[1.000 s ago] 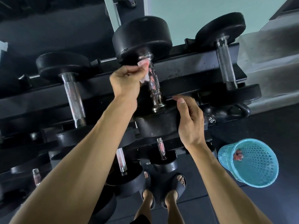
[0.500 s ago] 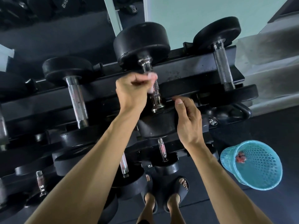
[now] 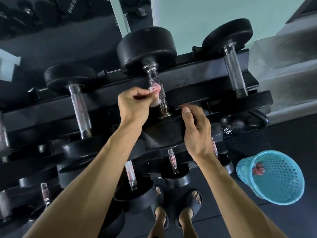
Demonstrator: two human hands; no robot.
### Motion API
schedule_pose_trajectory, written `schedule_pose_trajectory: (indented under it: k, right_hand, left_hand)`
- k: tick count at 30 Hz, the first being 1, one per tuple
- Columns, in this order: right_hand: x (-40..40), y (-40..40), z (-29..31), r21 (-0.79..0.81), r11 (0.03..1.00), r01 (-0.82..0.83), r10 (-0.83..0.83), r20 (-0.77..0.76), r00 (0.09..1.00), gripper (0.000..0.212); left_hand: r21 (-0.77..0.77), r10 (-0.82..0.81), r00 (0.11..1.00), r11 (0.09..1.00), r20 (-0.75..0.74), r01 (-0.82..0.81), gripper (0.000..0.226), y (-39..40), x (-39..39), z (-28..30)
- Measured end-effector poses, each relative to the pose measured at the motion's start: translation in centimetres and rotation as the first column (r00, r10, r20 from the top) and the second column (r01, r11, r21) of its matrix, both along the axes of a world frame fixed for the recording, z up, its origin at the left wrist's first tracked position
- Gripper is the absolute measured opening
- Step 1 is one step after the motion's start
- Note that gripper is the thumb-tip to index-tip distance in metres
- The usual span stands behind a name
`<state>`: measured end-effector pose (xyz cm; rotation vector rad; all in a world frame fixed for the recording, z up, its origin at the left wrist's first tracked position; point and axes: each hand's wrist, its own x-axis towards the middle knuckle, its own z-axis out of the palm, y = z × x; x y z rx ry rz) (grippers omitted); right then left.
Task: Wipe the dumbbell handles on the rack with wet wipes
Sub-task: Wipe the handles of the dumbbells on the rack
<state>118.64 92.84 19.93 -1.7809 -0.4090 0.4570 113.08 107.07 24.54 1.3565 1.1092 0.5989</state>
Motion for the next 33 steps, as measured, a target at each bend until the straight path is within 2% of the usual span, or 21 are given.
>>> schedule_pose_trajectory:
  k: [3, 6, 9, 12, 14, 17, 19, 21, 24, 26, 28, 31, 33]
  right_hand:
    - [0.1, 0.1, 0.0, -0.004, 1.000, 0.004, -0.004, 0.000, 1.000, 0.045]
    - [0.1, 0.1, 0.0, -0.013, 1.000, -0.008, 0.008, 0.003, 1.000, 0.041]
    - [0.1, 0.0, -0.1, -0.017, 1.000, -0.020, 0.020, -0.011, 1.000, 0.043]
    - [0.0, 0.0, -0.1, 0.003, 1.000, -0.003, 0.003, -0.003, 1.000, 0.044]
    - [0.0, 0.1, -0.1, 0.007, 1.000, 0.004, -0.004, 0.001, 1.000, 0.043]
    - [0.1, 0.2, -0.1, 0.006, 1.000, -0.002, 0.002, 0.000, 1.000, 0.041]
    - [0.1, 0.1, -0.3, 0.014, 1.000, 0.006, -0.006, -0.004, 1.000, 0.038]
    - [0.1, 0.0, -0.5, 0.018, 1.000, 0.010, -0.010, -0.005, 1.000, 0.038]
    - [0.0, 0.1, -0.5, 0.021, 1.000, 0.015, -0.015, -0.006, 1.000, 0.040]
    - [-0.1, 0.1, -0.3, 0.017, 1.000, 0.023, -0.023, -0.001, 1.000, 0.037]
    - [-0.1, 0.2, -0.3, 0.007, 1.000, 0.022, -0.022, -0.004, 1.000, 0.033]
    - [-0.1, 0.1, -0.2, 0.007, 1.000, 0.018, -0.018, 0.004, 1.000, 0.036]
    - [-0.1, 0.1, -0.2, 0.006, 1.000, 0.020, -0.020, -0.004, 1.000, 0.038]
  left_hand:
    - [0.114, 0.001, 0.999, 0.993, -0.033, 0.003, 0.019, 1.2, 1.1, -0.1]
    - [0.236, 0.033, 0.999, 0.971, 0.022, -0.037, 0.020, 2.3, 2.5, -0.1]
    - [0.345, -0.139, 0.989, 0.927, -0.050, 0.148, 0.009, 1.8, 1.0, 0.0]
    - [0.520, -0.305, 0.917, 0.756, -0.258, 0.397, 0.003, 0.5, -1.5, -0.5]
    - [0.589, -0.388, 0.863, 0.632, -0.323, 0.504, 0.010, 0.3, -1.8, -0.8]
    - [0.709, -0.374, 0.858, 0.492, -0.352, 0.505, 0.015, 2.1, -0.2, -0.7]
    - [0.756, -0.265, 0.901, 0.492, -0.342, 0.432, 0.012, 3.1, 1.0, -0.5]
    - [0.748, -0.269, 0.896, 0.494, -0.353, 0.443, 0.008, 3.0, 1.1, -0.5]
    - [0.652, -0.457, 0.759, 0.404, -0.464, 0.642, 0.011, 1.8, -0.7, -0.8]
    - [0.581, -0.525, 0.700, 0.406, -0.483, 0.705, 0.015, 1.7, -1.1, -0.7]
    - [0.610, -0.499, 0.720, 0.399, -0.483, 0.685, 0.014, 2.1, -0.4, -0.3]
    - [0.710, -0.381, 0.832, 0.444, -0.403, 0.547, 0.011, 3.4, 1.2, 0.4]
    - [0.681, -0.402, 0.828, 0.479, -0.391, 0.554, 0.011, 3.8, 1.2, 0.4]
